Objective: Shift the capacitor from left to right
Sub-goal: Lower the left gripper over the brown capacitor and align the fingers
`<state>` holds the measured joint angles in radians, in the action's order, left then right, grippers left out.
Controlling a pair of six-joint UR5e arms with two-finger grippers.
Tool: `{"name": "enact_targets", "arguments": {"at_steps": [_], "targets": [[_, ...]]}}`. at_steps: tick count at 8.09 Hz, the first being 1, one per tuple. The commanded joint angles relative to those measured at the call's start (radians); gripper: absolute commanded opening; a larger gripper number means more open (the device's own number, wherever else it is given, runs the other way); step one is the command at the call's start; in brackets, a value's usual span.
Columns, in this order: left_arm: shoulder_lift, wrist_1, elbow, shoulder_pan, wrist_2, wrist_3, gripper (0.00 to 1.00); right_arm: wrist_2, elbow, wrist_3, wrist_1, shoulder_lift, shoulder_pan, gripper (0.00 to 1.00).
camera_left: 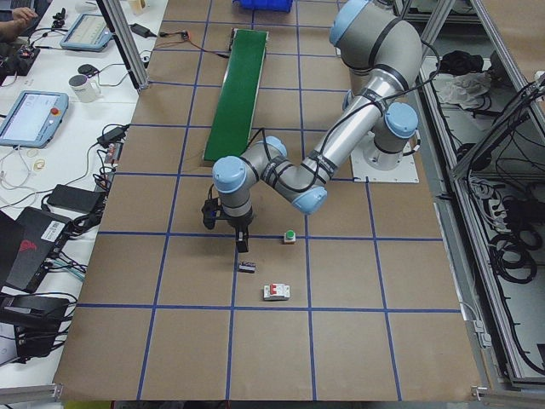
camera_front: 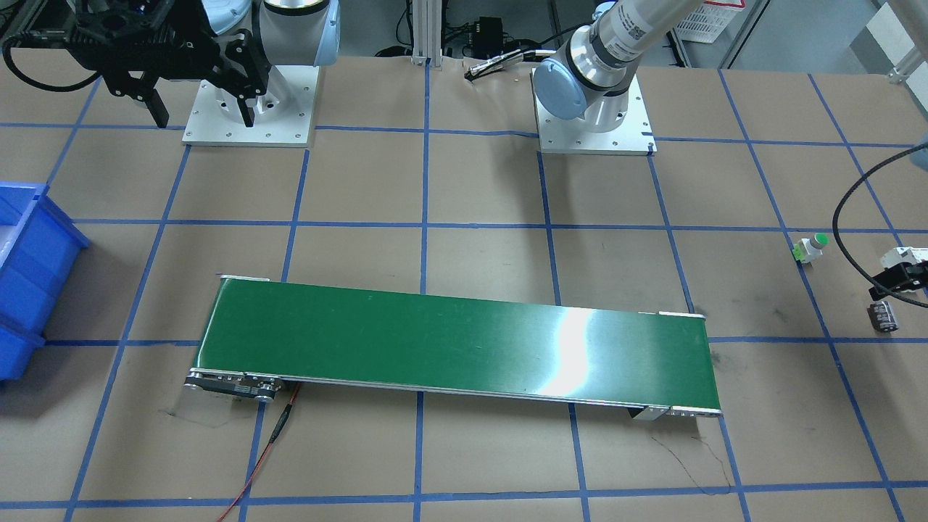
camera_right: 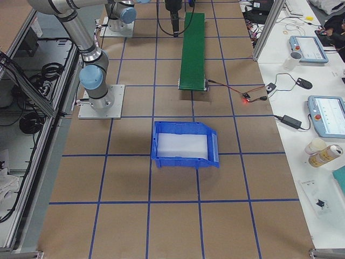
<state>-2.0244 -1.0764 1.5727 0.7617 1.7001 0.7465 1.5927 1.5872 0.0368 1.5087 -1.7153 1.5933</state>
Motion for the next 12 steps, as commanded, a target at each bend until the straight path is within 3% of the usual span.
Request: {"name": "enact_targets", "arguments": {"at_steps": [1, 2, 6, 12], "targets": [[-0.075, 0.018, 0.000, -0.050, -0.004, 0.025, 1.00, 0.000, -0.001, 0.002, -0.007, 0.000, -0.001, 1.00], [-0.080, 0.018, 0.000, -0.057, -0.004, 0.025, 1.00, 0.000, 0.000, 0.000, -0.007, -0.001, 0.001, 1.00], [-0.141, 0.220, 0.001, -0.059, -0.037, 0.166, 1.00, 0.000, 0.000, 0.003, -0.007, 0.000, -0.001, 1.00], [-0.162, 0.213, 0.001, -0.062, -0.062, 0.318, 1.00, 0.001, 0.000, 0.003, -0.008, -0.001, 0.001, 1.00]]}}
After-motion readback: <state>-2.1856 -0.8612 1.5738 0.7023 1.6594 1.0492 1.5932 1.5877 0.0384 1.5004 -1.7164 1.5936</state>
